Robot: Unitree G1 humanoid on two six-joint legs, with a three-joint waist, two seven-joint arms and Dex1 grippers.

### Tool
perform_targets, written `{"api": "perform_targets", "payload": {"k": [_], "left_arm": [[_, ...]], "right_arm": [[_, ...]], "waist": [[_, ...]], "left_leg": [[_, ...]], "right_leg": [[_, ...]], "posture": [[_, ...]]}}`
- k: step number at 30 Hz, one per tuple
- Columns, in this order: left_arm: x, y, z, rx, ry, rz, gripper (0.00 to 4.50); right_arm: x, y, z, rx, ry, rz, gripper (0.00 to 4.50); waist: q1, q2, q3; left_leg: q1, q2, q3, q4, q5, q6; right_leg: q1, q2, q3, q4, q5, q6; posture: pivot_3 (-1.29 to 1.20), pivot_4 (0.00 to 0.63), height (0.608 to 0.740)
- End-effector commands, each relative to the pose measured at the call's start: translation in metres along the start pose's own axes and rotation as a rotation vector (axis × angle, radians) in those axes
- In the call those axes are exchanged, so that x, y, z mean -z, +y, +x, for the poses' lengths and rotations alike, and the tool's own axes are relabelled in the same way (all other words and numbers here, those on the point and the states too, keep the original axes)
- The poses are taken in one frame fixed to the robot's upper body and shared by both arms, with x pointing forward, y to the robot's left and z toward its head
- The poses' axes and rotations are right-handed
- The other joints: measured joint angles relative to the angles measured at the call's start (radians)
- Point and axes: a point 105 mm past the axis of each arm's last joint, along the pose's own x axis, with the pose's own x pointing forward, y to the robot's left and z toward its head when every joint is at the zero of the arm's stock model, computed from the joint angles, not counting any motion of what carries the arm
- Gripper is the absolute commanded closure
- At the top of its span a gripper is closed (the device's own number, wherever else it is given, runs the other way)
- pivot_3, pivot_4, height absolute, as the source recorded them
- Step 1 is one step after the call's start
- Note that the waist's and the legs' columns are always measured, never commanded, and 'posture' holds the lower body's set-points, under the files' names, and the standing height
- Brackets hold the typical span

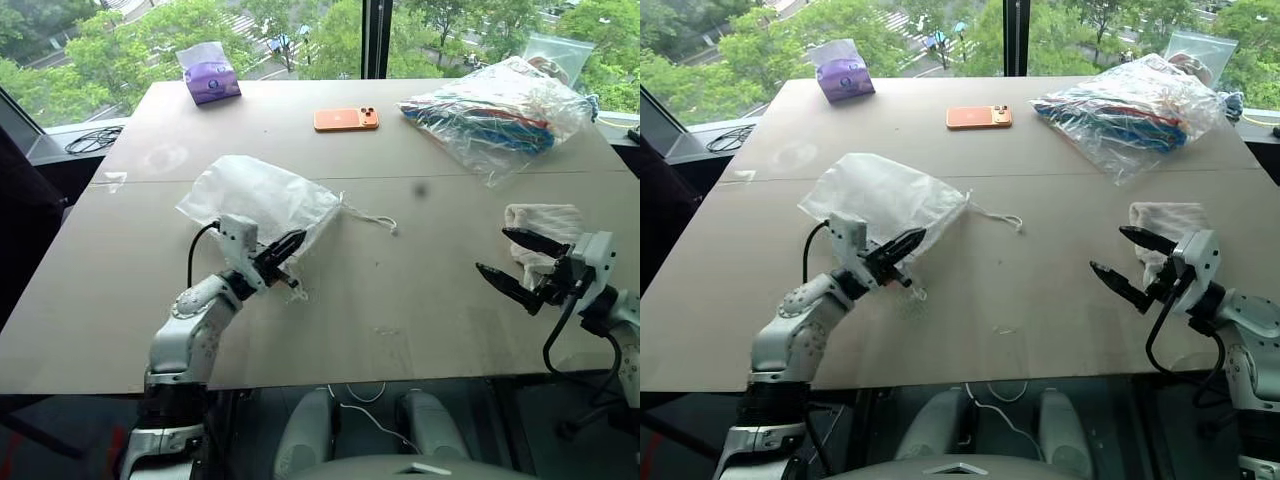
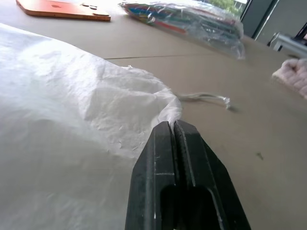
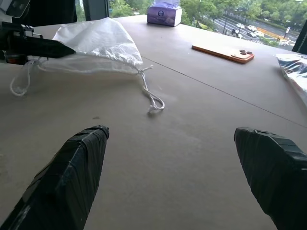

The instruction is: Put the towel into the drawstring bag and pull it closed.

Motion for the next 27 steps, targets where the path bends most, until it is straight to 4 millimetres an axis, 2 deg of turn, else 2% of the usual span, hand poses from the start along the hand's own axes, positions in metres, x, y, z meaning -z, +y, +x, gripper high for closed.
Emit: {"api": "perform_targets", "payload": {"k": [1,9,13,15,17,20,23,27], "left_arm": [[-0.027,0.005,-0.011,0.055,-0.040,-0.148,4.46],[-0.045,0.015,-0.017,0.073,-0.065,-0.356,4.46],[-0.052,0.012,-0.016,0.085,-0.079,-0.376,4.46],[-0.054,0.009,-0.015,0.098,-0.085,-0.379,4.46],[-0.056,0.007,-0.013,0.105,-0.085,-0.378,4.46],[-0.054,0.001,-0.010,0.121,-0.062,-0.361,4.46],[-0.054,-0.003,-0.008,0.134,-0.056,-0.353,4.46],[-0.055,-0.005,-0.008,0.135,-0.059,-0.346,4.46]], "right_arm": [[-0.011,-0.001,0.002,0.000,-0.042,-0.038,0.00],[-0.010,-0.007,0.004,0.063,-0.049,-0.039,0.00],[0.003,-0.037,-0.001,0.308,0.054,-0.082,0.00],[0.006,-0.042,-0.004,0.342,0.087,-0.052,0.00],[0.006,-0.049,-0.013,0.358,0.151,-0.078,0.00],[0.003,-0.074,-0.035,0.493,0.216,-0.112,0.00],[0.010,-0.083,-0.054,0.537,0.313,-0.102,0.00],[0.011,-0.091,-0.058,0.568,0.344,-0.082,0.00]], "waist": [[-0.003,0.000,0.000],[-0.010,-0.001,0.001],[-0.015,-0.002,0.001],[-0.015,-0.002,0.001],[-0.014,-0.001,0.001],[-0.014,-0.001,0.001],[-0.013,-0.001,0.001],[-0.020,-0.001,0.001]], "left_leg": [[0.000,0.000,0.000,0.000,0.000,0.000],[0.000,-0.001,0.000,0.000,0.000,0.000],[0.000,-0.001,0.000,0.000,0.000,0.000],[0.000,-0.001,0.001,0.000,0.000,0.000],[0.000,-0.001,0.001,0.000,0.000,0.000],[-0.001,-0.001,0.001,0.000,0.000,0.000],[-0.001,-0.002,0.001,0.000,0.000,0.000],[0.000,-0.001,0.001,0.000,0.000,0.000]], "right_leg": [[0.000,0.000,0.000,0.000,0.000,0.000],[0.000,0.000,0.001,0.000,0.000,0.000],[0.000,0.000,0.001,0.000,0.000,0.000],[0.000,0.000,0.002,0.000,0.000,0.000],[0.000,0.000,0.002,0.000,0.000,0.000],[0.000,0.000,0.002,0.000,0.000,0.000],[0.000,0.000,0.002,-0.001,0.000,-0.001],[0.000,0.001,0.003,-0.001,-0.002,-0.003]], "posture": [[0.00,0.150,0.740],[0.00,0.150,0.740],[0.00,0.150,0.740],[0.00,0.150,0.740],[0.00,0.150,0.740],[0.00,0.150,0.740],[0.00,0.150,0.740],[0.00,0.150,0.740]]}}
